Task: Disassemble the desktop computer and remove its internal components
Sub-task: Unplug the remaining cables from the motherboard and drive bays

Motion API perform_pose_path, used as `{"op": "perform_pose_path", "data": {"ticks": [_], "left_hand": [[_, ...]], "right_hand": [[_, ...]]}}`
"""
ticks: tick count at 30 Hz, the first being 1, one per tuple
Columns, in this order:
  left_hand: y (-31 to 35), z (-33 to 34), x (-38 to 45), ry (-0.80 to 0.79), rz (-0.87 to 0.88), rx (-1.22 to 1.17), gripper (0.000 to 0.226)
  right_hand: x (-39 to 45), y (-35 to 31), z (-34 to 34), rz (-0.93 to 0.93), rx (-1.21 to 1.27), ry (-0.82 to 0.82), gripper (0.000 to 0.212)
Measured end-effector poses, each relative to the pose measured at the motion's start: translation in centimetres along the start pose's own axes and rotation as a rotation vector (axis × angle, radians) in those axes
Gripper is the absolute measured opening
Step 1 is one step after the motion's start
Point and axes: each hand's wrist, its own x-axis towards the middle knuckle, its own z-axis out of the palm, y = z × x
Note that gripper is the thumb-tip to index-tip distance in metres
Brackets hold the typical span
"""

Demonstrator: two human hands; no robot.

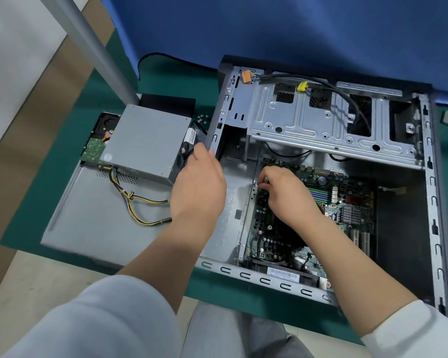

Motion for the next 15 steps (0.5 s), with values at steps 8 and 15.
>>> {"op": "perform_pose_path", "data": {"ticks": [8, 15], "left_hand": [[0.03, -0.1, 0.01, 0.006, -0.01, -0.019, 0.031], [0.07, -0.08, 0.03, -0.003, -0.003, -0.014, 0.031]], "right_hand": [[-0.02, 0.46, -0.05, 0.057, 0.11, -0.003, 0.011], [-0.11, -0.06, -0.08, 0.072, 0.029, 0.049, 0.025]]}}
